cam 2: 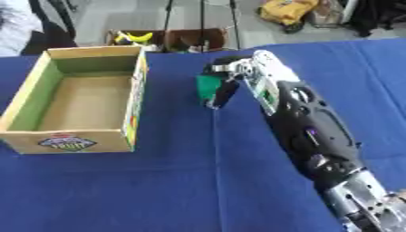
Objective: Pick up objects on the table and place them in the box.
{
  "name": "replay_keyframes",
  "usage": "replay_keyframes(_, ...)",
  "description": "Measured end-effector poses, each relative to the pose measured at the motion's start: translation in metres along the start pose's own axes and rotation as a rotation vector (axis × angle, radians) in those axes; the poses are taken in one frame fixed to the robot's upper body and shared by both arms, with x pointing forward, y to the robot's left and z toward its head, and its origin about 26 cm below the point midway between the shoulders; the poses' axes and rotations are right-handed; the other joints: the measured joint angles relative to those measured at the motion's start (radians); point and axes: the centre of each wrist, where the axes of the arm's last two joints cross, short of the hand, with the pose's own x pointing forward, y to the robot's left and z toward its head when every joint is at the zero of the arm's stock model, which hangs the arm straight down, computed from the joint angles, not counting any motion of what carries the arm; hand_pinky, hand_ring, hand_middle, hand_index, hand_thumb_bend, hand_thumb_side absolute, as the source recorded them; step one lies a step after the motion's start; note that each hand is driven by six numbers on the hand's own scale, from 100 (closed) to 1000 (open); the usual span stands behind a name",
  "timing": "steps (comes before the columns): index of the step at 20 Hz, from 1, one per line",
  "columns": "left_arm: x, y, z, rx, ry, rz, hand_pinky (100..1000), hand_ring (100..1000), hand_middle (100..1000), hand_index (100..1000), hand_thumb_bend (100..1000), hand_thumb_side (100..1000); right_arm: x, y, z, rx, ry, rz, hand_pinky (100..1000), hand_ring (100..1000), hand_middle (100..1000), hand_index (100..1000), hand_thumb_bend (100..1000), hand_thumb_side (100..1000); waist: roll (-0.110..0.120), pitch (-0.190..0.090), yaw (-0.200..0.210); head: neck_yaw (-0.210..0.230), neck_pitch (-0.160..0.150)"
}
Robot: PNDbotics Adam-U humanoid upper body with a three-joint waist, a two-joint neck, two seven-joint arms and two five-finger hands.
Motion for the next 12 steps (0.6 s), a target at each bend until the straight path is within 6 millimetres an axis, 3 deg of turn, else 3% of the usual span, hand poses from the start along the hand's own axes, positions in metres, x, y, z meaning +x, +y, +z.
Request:
replay_keyframes(3,0.0001,-0.0001,-0.0001,0.000,0.000,0.000,243,663,674,832,202,913,-0.0014,-0.0004,0.0007,-0.004,0.003,-0.007,824,935,813,902,100,289,0.000,0.001,0.000,0.000,0.000)
replay_keyframes(7,0.0001,-0.0002,-0.0003,0.000,-0.001,0.001,243,663,674,832,200,913,-0.0009,-0.0011,0.0013,-0.029,0.008,-0.016,794,897,779,866,100,197,0.000,0.001,0.000,0.000,-0.001)
replay_keyframes(12,0.0002,-0.0003,-0.0004,0.000,-0.001,0.002,243,663,674,832,198,912,-0.0013,0.0007,0.0011,-0.075,0.021,-0.037,765,867,729,813,100,162,-0.001,0.001,0.000,-0.001,-0.001)
